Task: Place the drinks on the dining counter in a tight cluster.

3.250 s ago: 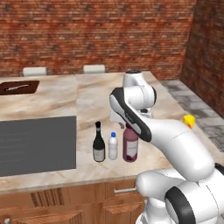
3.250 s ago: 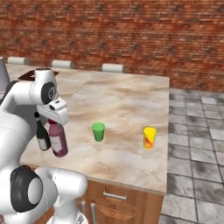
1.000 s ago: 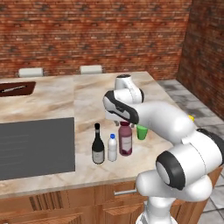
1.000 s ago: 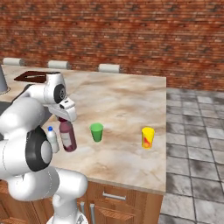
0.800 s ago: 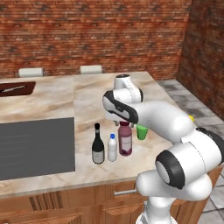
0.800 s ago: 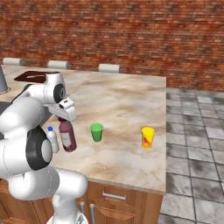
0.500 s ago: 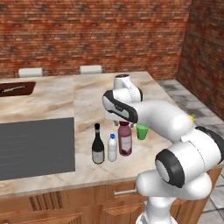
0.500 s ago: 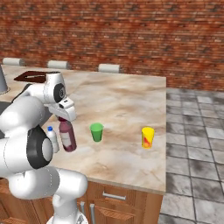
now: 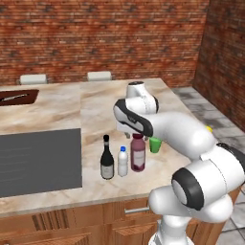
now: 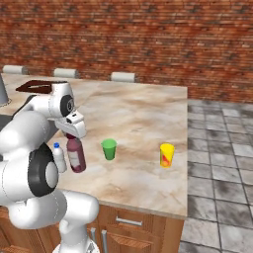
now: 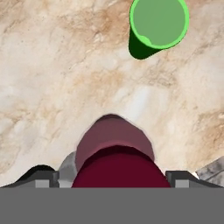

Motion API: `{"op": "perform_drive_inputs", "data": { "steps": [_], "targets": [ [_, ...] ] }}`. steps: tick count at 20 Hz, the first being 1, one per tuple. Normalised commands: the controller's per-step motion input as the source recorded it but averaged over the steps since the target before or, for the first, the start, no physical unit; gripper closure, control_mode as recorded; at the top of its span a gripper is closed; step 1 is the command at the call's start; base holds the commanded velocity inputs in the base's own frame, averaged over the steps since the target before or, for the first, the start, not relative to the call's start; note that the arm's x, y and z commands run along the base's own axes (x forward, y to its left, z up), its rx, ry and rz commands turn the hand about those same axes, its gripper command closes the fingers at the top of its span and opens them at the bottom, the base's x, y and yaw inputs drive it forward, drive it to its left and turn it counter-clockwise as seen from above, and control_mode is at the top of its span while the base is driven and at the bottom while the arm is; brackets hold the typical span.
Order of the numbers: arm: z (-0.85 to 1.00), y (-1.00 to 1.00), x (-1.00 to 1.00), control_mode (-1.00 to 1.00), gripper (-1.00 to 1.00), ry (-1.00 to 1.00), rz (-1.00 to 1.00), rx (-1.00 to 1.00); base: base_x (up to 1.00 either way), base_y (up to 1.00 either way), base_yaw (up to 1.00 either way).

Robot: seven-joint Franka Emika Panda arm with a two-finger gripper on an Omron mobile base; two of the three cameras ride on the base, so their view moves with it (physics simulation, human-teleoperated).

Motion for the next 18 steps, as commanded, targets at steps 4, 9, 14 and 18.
{"op": "perform_drive_inputs", "data": {
  "steps": [4, 9, 14, 18],
  "targets": [
    [0.10, -0.01, -0.13, -1.00, -1.00, 0.00, -0.02, 0.00, 0.00, 0.00, 0.00],
    [0.14, 0.00, -0.09, -1.00, -1.00, 0.00, 0.00, 0.00, 0.00, 0.00, 0.00],
    [0.03, -0.05, -0.23, -1.00, -1.00, 0.00, -0.03, 0.00, 0.00, 0.00, 0.00],
    [0.00, -0.02, -0.33, -1.00, -1.00, 0.00, -0.06, 0.00, 0.00, 0.00, 0.00]
  ]
}}
